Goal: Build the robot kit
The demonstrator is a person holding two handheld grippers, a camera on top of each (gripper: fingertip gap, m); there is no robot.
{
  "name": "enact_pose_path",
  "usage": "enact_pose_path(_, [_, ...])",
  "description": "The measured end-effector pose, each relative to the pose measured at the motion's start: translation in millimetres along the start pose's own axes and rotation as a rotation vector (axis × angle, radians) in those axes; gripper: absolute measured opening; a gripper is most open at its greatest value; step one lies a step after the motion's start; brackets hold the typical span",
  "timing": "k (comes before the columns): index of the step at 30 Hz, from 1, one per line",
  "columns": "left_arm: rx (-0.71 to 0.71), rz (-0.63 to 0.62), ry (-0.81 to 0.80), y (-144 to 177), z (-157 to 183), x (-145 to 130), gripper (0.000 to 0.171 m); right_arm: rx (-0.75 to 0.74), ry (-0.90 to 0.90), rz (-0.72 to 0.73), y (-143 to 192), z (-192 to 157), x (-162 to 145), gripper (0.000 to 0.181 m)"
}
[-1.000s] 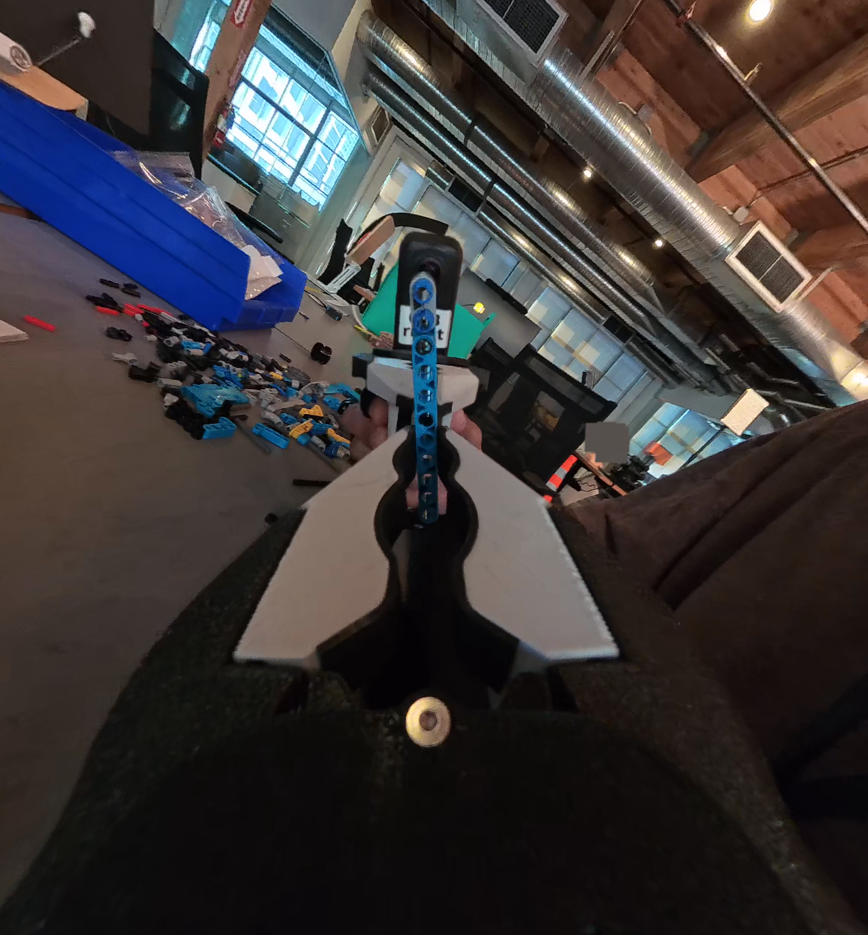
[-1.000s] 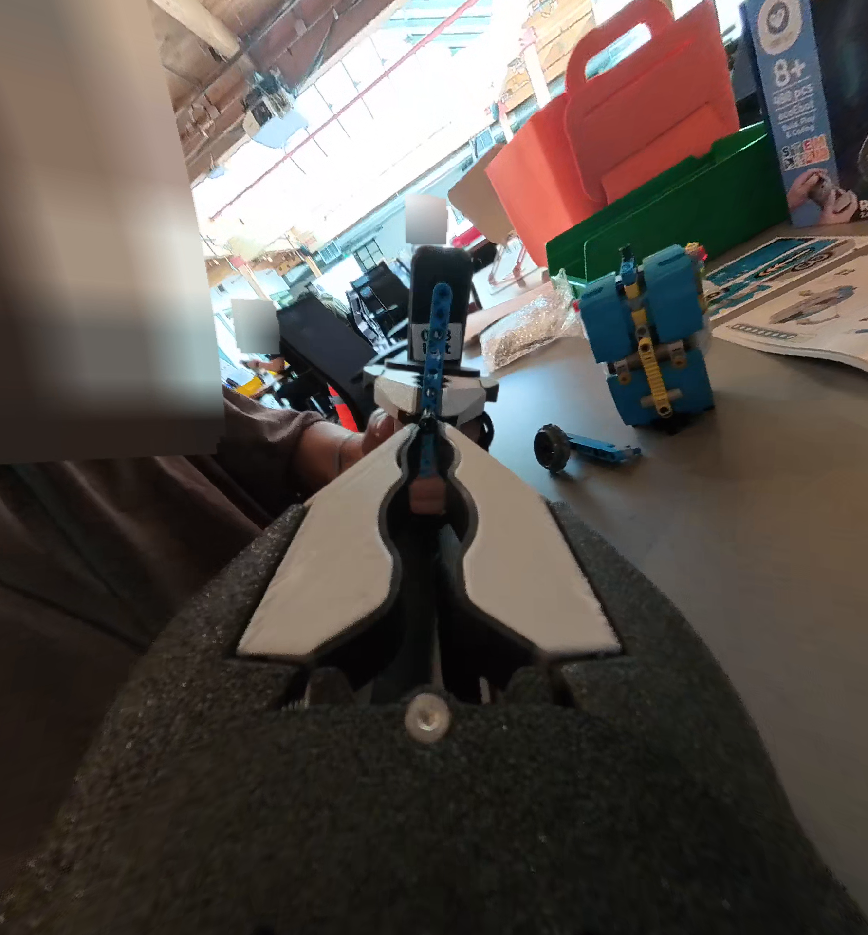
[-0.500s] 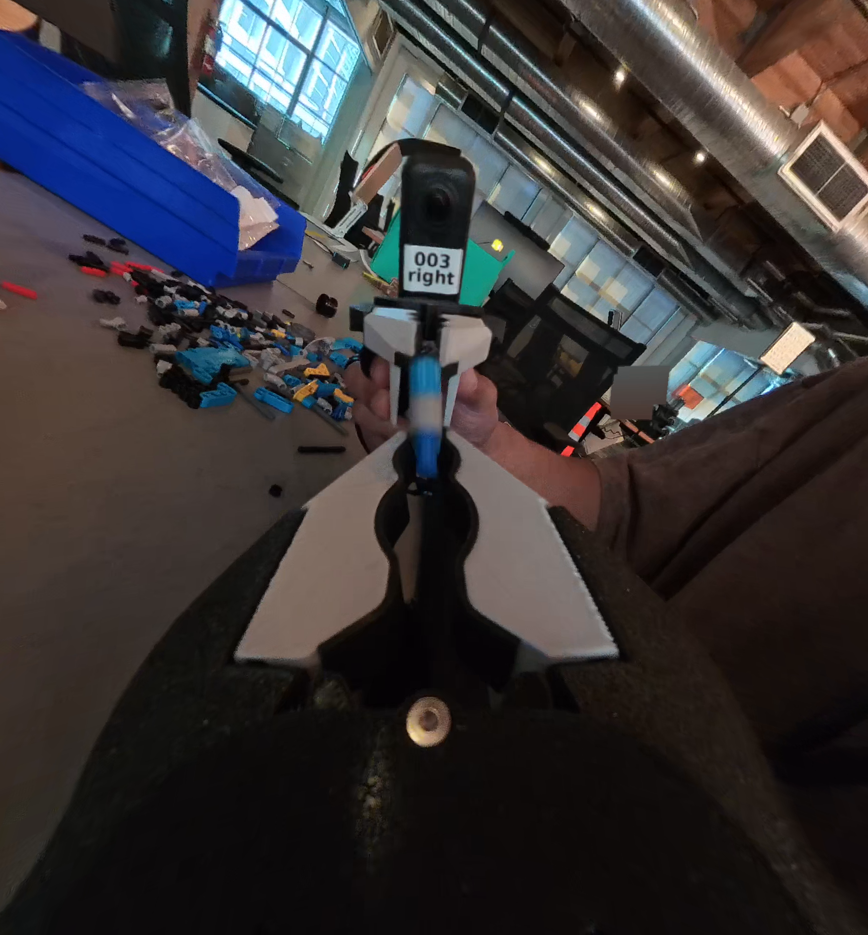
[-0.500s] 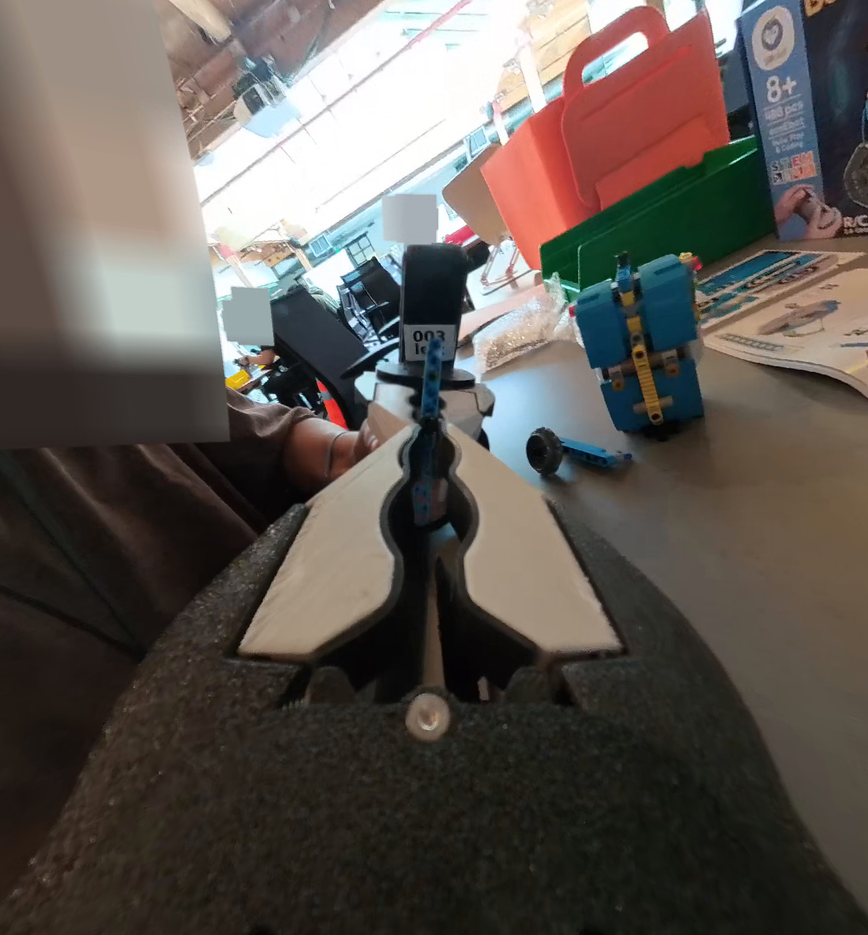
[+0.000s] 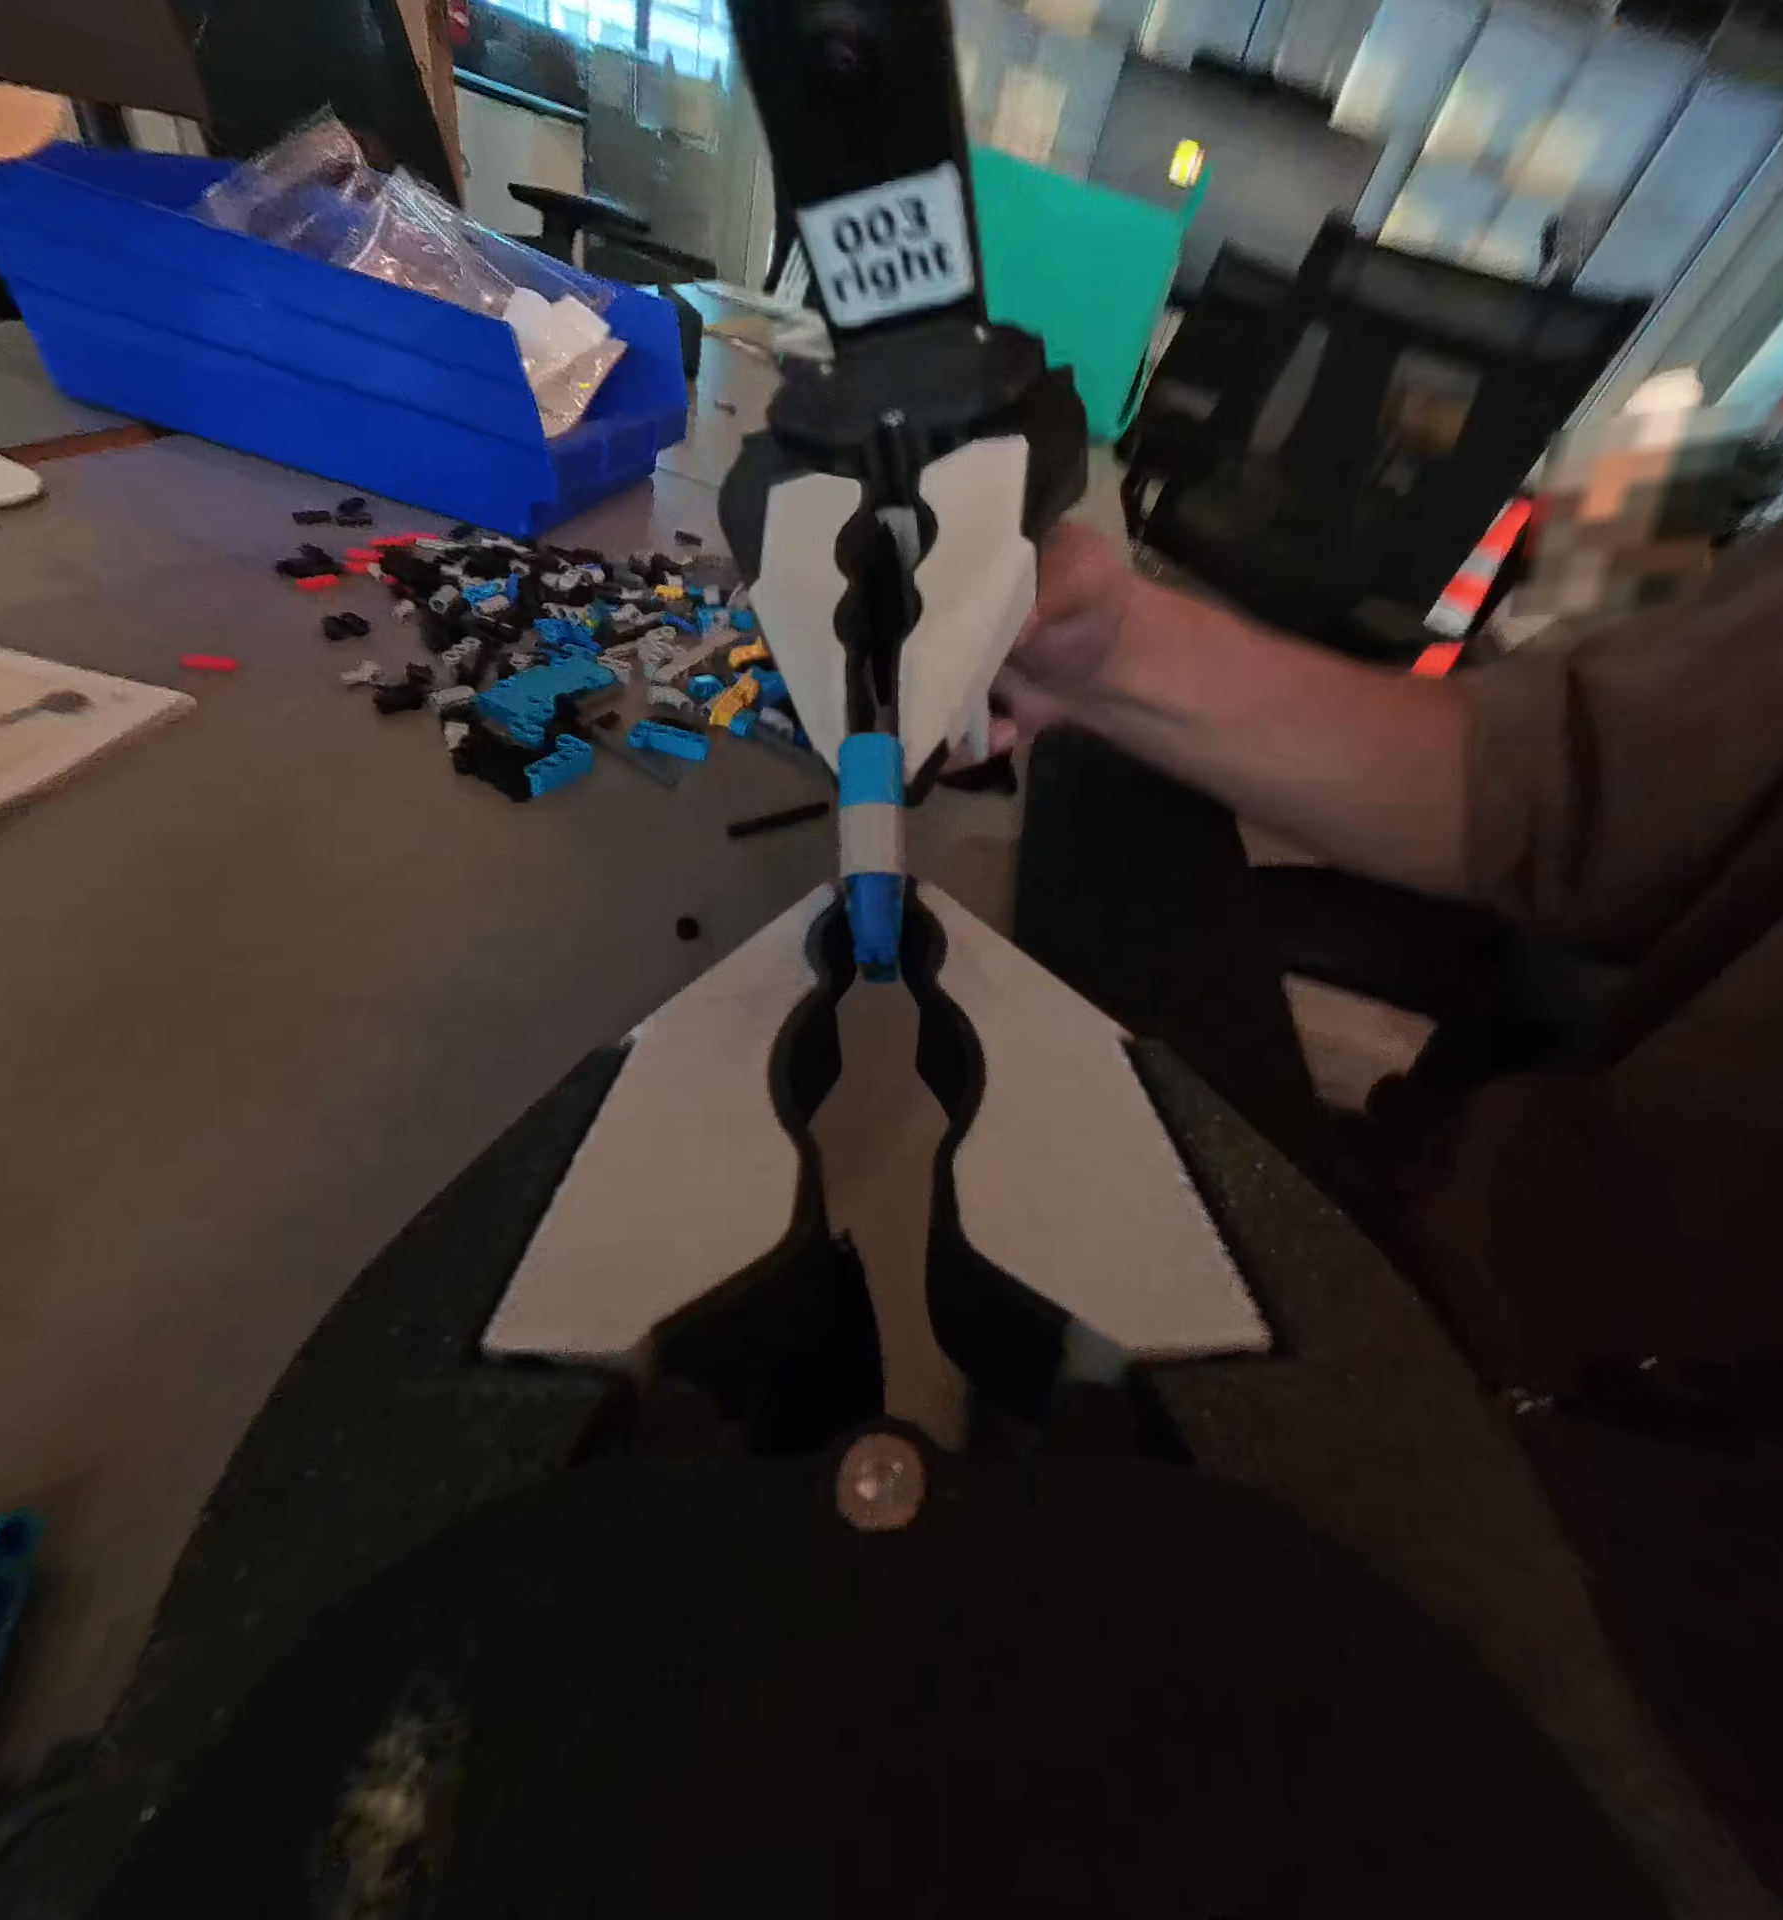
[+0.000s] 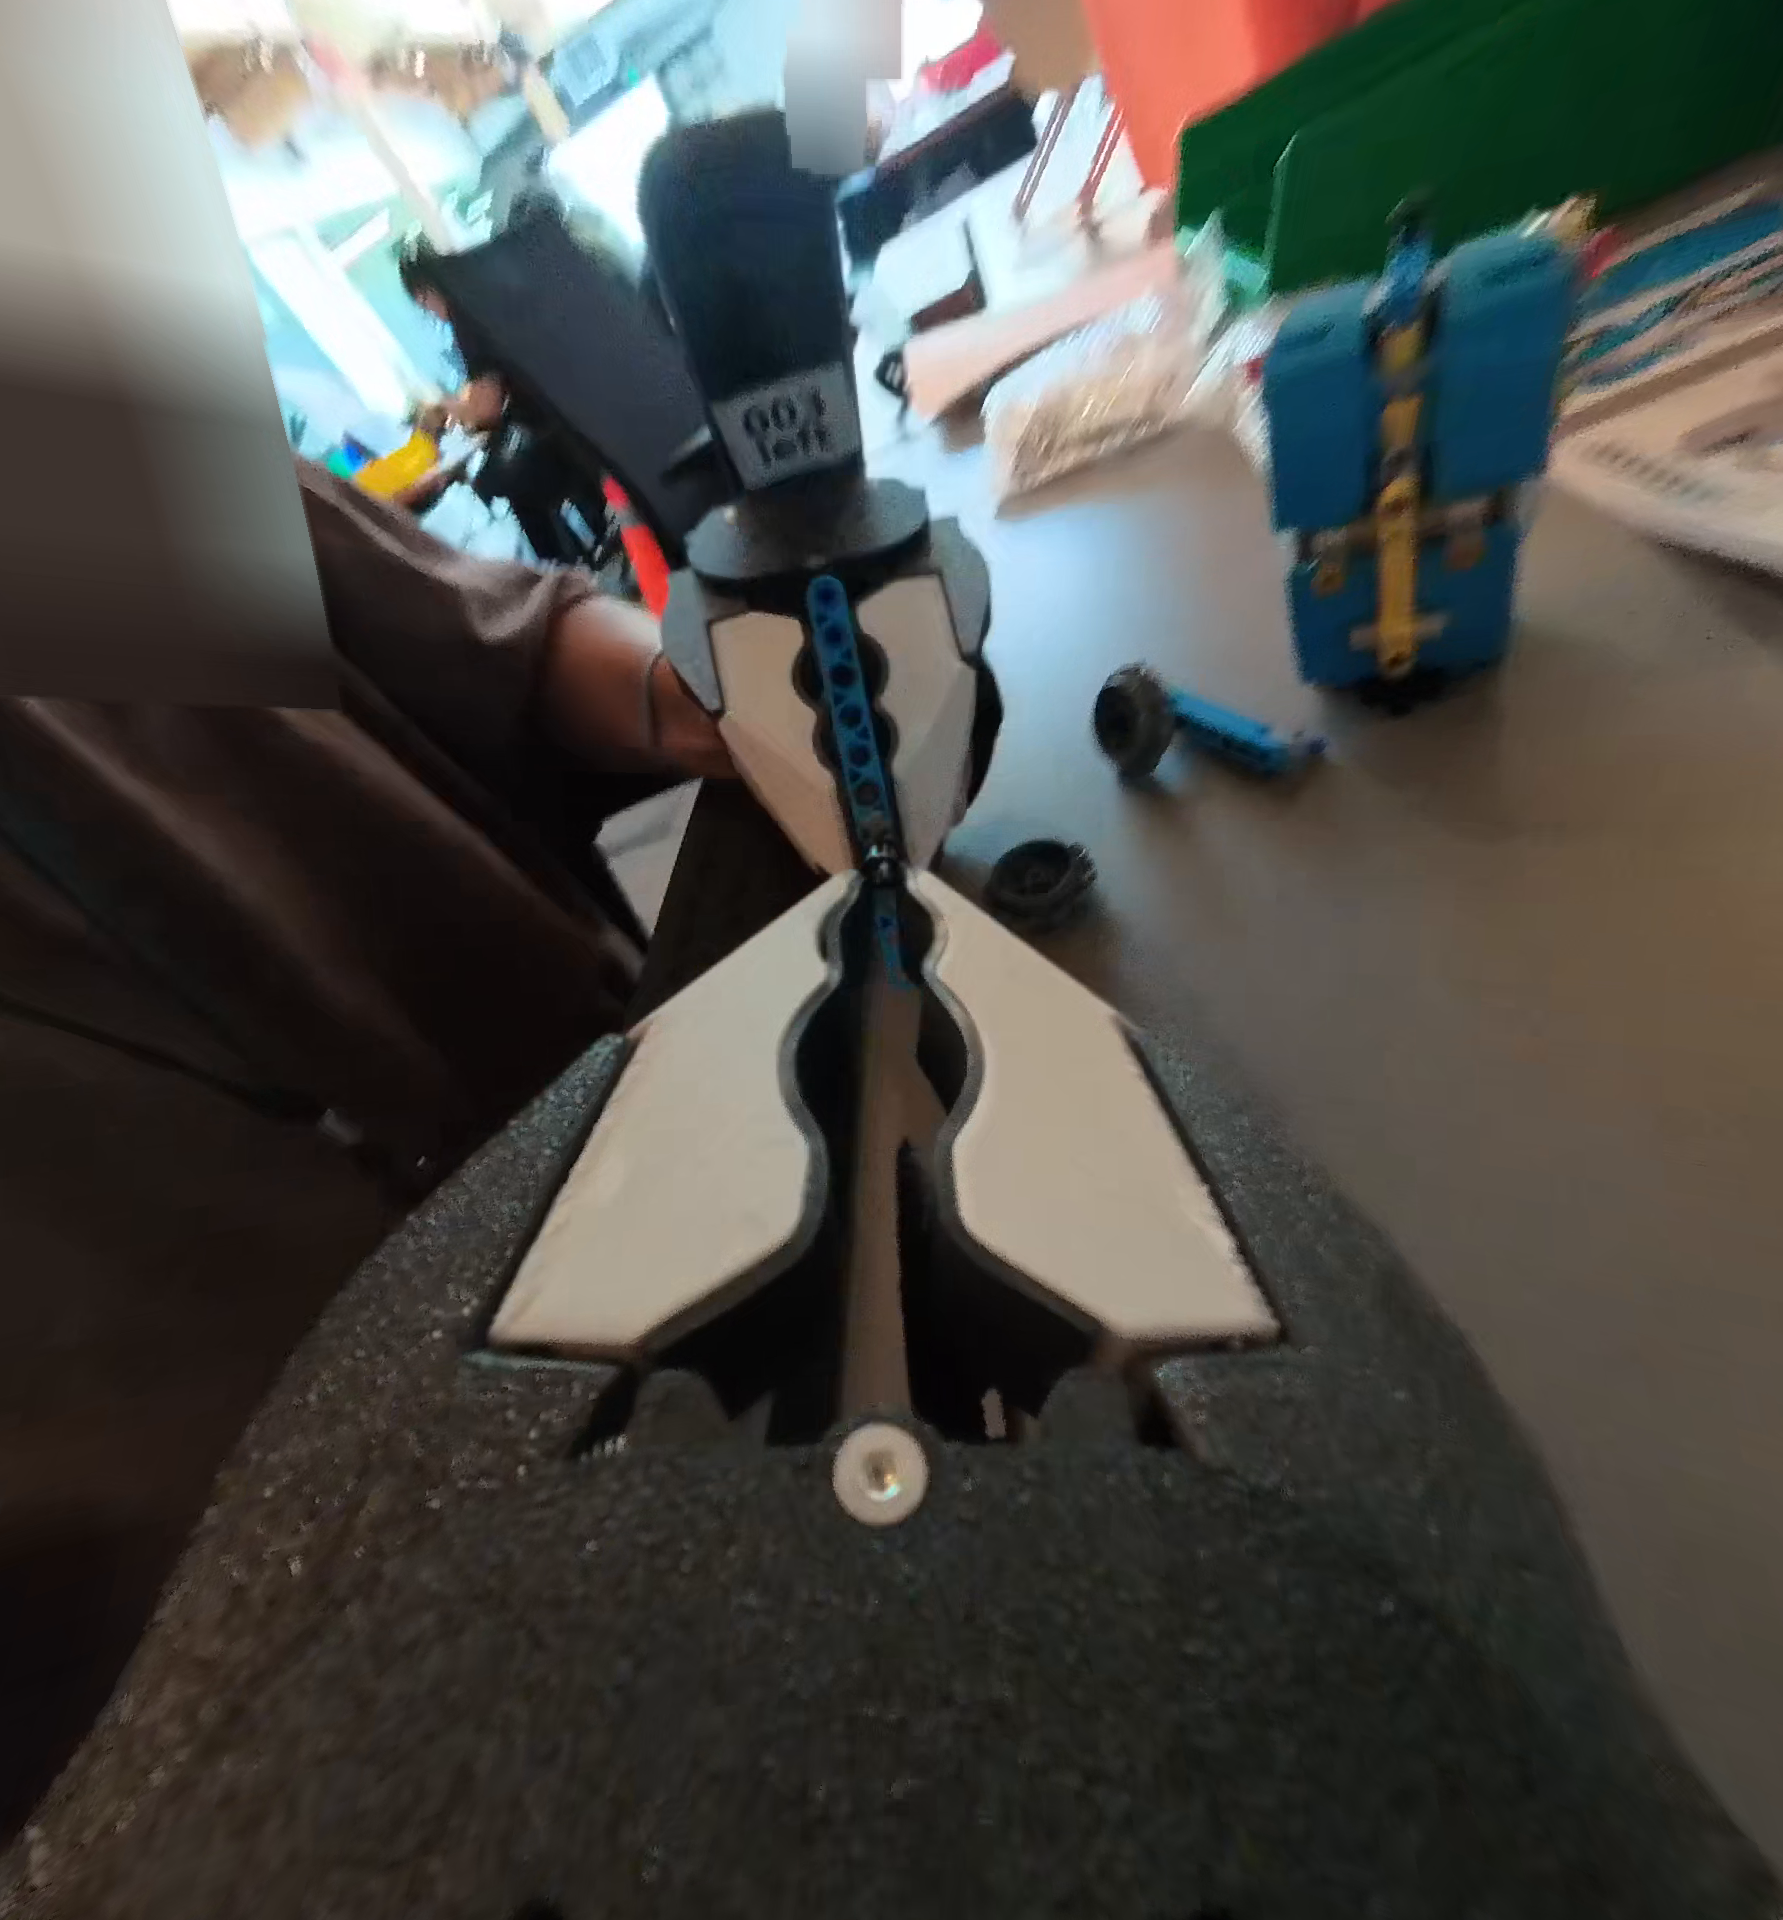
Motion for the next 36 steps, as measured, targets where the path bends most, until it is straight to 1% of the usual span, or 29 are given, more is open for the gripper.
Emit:
enact_pose_path(3, [0.041,-0.091,-0.152,-2,2,-12,0.007,0.116,-0.057,-0.101,-3,-8,-13,0.006])
enact_pose_path(5, [0.05,-0.127,-0.216,0,5,-19,0.007,0.163,-0.08,-0.071,-3,-11,-16,0.006])
enact_pose_path(6, [0.055,-0.148,-0.237,0,5,-22,0.007,0.172,-0.091,-0.078,-3,-11,-20,0.006])
enact_pose_path(8, [0.052,-0.171,-0.247,0,5,-26,0.007,0.144,-0.093,-0.083,-2,-8,-27,0.006])
enact_pose_path(12, [0.041,-0.184,-0.239,-3,5,-28,0.007,0.121,-0.096,-0.063,6,-5,-28,0.006])
enact_pose_path(21, [0.06,-0.22,-0.263,-6,4,-33,0.007,0.109,-0.084,-0.124,-2,-5,-36,0.006])
enact_pose_path(24, [0.094,-0.253,-0.304,-7,2,-38,0.007,0.084,-0.074,-0.158,-2,-3,-40,0.006])
enact_pose_path(27, [0.14,-0.315,-0.378,-10,-1,-47,0.007,0.019,-0.028,-0.253,-3,0,-50,0.005])
enact_pose_path(30, [0.163,-0.331,-0.407,-11,-2,-49,0.007,-0.068,0.019,-0.346,0,4,-57,0.006])
enact_pose_path(33, [0.189,-0.315,-0.41,-10,-5,-46,0.007,-0.209,0.046,-0.538,17,14,-72,0.006])
enact_pose_path(36, [0.161,-0.267,-0.388,-8,-2,-40,0.007,-0.304,0.104,-0.738,32,18,-89,0.006])
Point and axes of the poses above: each gripper's, where its closed fingertips meet, y back along the fingers, x out of its top, z = x × y across the jaws, the point moved 3 cm from there along y, back along the fingers, and after that the axes turned 5 degrees about y, right-handed, at the moved point
